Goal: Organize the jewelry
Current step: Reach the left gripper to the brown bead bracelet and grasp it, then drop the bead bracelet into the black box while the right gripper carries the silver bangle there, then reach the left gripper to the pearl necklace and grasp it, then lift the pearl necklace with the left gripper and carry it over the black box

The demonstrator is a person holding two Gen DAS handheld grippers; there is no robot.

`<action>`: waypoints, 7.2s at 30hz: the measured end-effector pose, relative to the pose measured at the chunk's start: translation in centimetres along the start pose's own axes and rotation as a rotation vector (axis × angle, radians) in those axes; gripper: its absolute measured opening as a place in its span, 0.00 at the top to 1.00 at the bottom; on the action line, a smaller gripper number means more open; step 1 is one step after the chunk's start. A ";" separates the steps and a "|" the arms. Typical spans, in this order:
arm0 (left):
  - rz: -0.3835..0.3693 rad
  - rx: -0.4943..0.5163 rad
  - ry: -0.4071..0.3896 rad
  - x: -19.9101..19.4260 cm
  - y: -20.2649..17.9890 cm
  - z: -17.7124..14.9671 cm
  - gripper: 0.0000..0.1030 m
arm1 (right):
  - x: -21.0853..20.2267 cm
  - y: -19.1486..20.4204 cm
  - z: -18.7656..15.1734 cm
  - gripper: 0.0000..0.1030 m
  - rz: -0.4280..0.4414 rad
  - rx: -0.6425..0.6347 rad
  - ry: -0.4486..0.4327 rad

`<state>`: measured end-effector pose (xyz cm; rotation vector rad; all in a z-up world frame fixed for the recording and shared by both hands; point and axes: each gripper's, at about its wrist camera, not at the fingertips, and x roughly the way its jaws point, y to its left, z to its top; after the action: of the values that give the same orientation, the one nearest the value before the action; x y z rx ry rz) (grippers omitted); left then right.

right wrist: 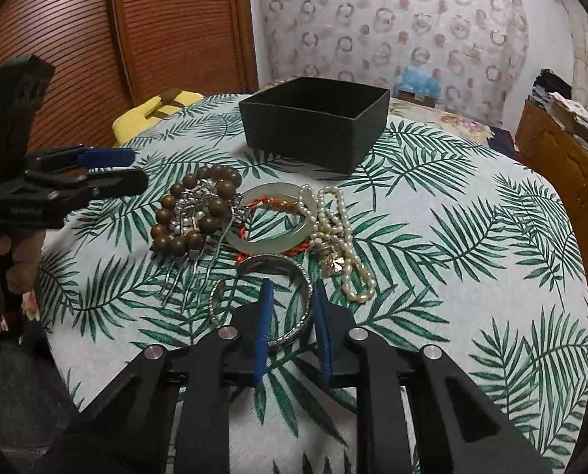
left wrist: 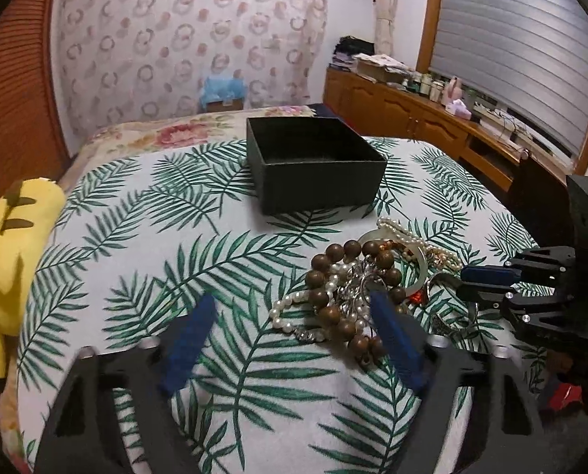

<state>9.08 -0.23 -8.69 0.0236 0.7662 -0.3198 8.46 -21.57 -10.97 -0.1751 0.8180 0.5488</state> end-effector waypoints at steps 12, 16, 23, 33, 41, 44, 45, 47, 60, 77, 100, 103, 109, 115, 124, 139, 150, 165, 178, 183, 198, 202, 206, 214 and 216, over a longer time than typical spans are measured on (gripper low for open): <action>-0.075 0.003 0.092 3.8 -0.4 1.4 0.76 | 0.8 -0.7 -0.4 0.79 0.027 0.037 0.012; -0.078 -0.007 0.109 4.6 -0.2 1.5 0.80 | 0.7 -1.2 -0.4 0.80 0.049 0.057 0.008; -0.083 0.011 0.078 3.9 -0.5 1.9 0.88 | 0.7 -1.3 -0.4 0.80 0.057 0.062 0.007; -0.099 0.048 -0.066 -0.7 -2.6 3.2 0.88 | 0.6 -0.9 -0.3 0.94 0.008 0.024 0.012; -0.100 0.053 -0.140 -2.7 -3.2 4.4 0.88 | -1.3 -1.6 0.4 0.95 -0.004 0.022 -0.039; -0.096 0.053 -0.150 -3.0 -3.0 4.9 0.88 | -1.7 -1.5 1.3 0.95 -0.017 0.005 -0.055; -0.093 0.054 -0.153 -3.0 -3.0 5.2 0.88 | -1.8 -1.5 1.9 0.95 -0.023 -0.005 -0.062; -0.086 0.057 -0.162 -3.2 -2.8 5.7 0.88 | -1.9 -1.7 2.8 0.95 -0.038 -0.021 -0.076; -0.053 0.073 -0.222 -3.6 -1.7 10.1 0.88 | 0.3 -3.8 11.1 0.95 -0.108 -0.066 -0.176; -0.001 0.081 -0.212 0.3 -0.4 14.6 0.88 | 7.5 -4.0 15.2 0.93 -0.117 -0.120 -0.165; -0.046 0.100 -0.099 8.2 -2.7 17.2 0.88 | 3.3 -6.8 10.7 0.93 -0.143 -0.074 -0.210; -0.032 0.103 -0.053 9.4 -2.6 16.7 0.88 | 3.3 -7.2 10.1 0.93 -0.148 -0.064 -0.205; 0.002 0.076 -0.024 10.0 -1.6 15.6 0.69 | 3.1 -6.9 9.9 0.93 -0.143 -0.054 -0.207; 0.011 0.089 -0.069 6.7 -1.6 13.9 0.47 | 1.6 -5.7 9.3 0.93 -0.115 -0.046 -0.211; -0.005 0.084 -0.121 2.2 -1.6 10.2 0.28 | -0.4 -4.3 7.4 0.84 -0.059 -0.026 -0.210; 0.006 -0.007 -0.012 2.7 1.0 2.8 0.27 | 1.5 -5.2 2.8 0.79 -0.022 -0.028 -0.019; 0.002 0.003 0.055 2.6 1.7 0.8 0.27 | 2.0 -4.9 1.5 0.88 -0.035 -0.043 0.057; -0.034 0.071 0.127 3.4 0.7 0.0 0.65 | 2.2 -5.9 1.7 0.94 -0.044 -0.007 0.054; 0.005 0.087 0.105 3.9 0.4 0.8 0.94 | 2.3 -5.7 1.7 0.94 -0.063 -0.023 0.055; -0.018 0.074 0.004 1.2 -0.3 2.2 0.94 | 2.3 -5.7 1.7 0.94 -0.065 -0.025 0.055; -0.036 0.085 -0.183 -4.6 -2.2 6.6 0.94 | 2.3 -5.6 1.7 0.94 -0.065 -0.025 0.055; -0.041 0.090 -0.213 -5.6 -2.4 7.5 0.94 | 2.3 -5.6 1.7 0.94 -0.064 -0.024 0.055; -0.043 0.094 -0.247 -6.7 -2.7 8.3 0.94 | 2.3 -5.6 1.7 0.94 -0.065 -0.025 0.055; -0.042 0.127 -0.310 -9.0 -3.8 10.5 0.94 | 2.2 -5.6 1.7 0.94 -0.064 -0.024 0.055; -0.033 0.135 -0.324 -9.4 -4.0 10.8 0.94 | 2.2 -5.6 1.7 0.94 -0.064 -0.024 0.055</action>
<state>8.89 -2.91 5.98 0.0846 0.4229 -0.3957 13.75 -24.87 -11.77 -0.2386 0.8563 0.4955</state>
